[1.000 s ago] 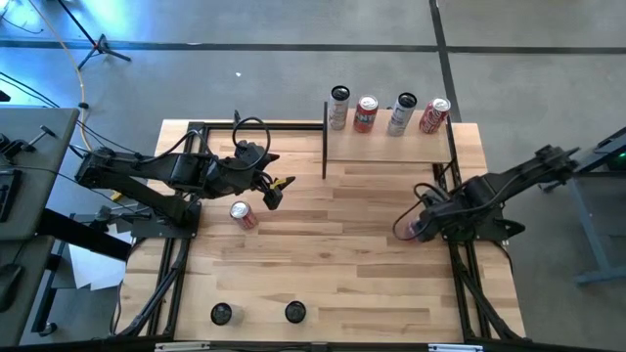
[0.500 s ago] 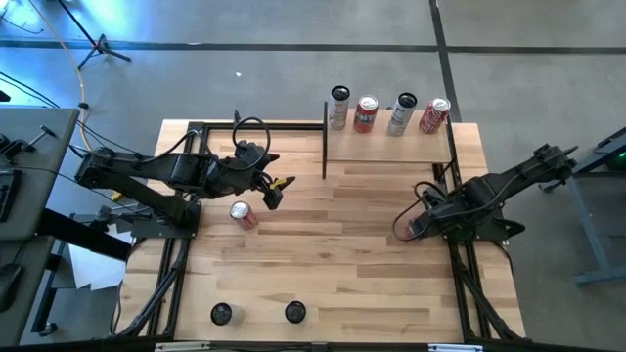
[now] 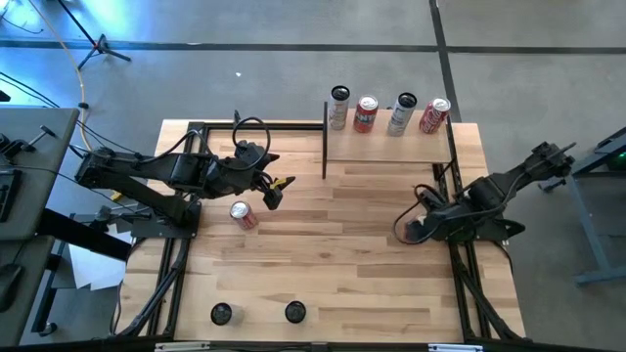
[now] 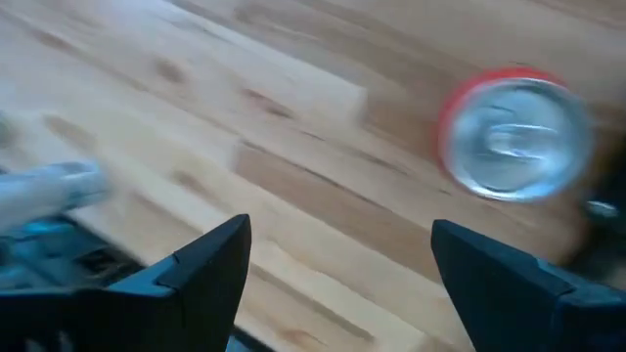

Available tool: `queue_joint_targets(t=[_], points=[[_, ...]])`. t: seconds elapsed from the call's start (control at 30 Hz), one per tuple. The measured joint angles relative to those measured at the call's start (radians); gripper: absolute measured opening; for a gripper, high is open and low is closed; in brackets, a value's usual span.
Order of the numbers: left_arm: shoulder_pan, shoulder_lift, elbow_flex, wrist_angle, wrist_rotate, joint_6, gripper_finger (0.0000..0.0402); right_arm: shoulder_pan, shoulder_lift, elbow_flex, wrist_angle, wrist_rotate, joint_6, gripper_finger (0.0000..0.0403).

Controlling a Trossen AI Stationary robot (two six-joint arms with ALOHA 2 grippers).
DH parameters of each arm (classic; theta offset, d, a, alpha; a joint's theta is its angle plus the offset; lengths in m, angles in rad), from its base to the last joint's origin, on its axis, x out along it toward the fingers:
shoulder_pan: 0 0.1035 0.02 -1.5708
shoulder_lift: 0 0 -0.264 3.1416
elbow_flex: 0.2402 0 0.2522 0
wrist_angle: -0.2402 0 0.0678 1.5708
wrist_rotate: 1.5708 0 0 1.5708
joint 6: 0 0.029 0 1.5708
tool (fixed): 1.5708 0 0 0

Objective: Place canned beverage on shelf
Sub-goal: Put the red white soda can on the shelf aligned with the other red white soda can

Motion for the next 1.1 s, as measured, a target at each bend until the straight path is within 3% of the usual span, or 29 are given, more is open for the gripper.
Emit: queue_joint_targets(t=[0.3,0.57,0.9,1.1], points=[[0.000,0.000,0.000,0.000,0.000,0.000,0.0337,0.028,0.104,0.000,0.277,0.194,-0.130,0.0304],[0.000,0.000,0.000,0.000,0.000,0.000,0.0337,0.016,0.192,0.000,0.458,0.206,-0.355,0.0304],[0.000,0.000,0.000,0.000,0.000,0.000,0.0337,0.059,0.132,0.000,0.698,0.202,-0.749,0.0304],[0.000,0.000,0.000,0.000,0.000,0.000,0.0337,0.095,0.098,0.000,0.745,0.148,-0.930,0.0304]])
